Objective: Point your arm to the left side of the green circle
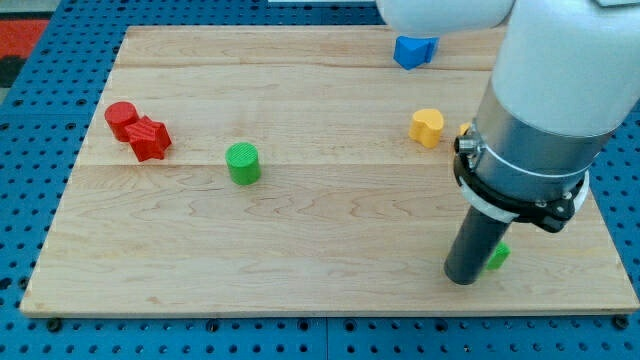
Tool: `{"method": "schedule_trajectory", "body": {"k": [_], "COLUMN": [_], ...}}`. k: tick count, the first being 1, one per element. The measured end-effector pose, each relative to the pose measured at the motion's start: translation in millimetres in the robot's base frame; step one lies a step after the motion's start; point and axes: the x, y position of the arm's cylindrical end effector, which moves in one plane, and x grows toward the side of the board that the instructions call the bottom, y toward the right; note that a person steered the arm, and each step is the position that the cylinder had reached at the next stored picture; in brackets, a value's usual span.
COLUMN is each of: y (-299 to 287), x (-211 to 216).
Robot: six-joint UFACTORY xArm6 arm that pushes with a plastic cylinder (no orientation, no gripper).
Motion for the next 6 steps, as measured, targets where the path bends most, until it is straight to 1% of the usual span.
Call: {"method": "schedule_trajectory", "body": {"k": [1, 2, 3, 4, 5, 6], "y": [-47.8, -157.9, -225.3, -242.2, -282.4, -240.4], "x": [5.5, -11.2, -54.3, -105.9, -104.7, -139.5]}}
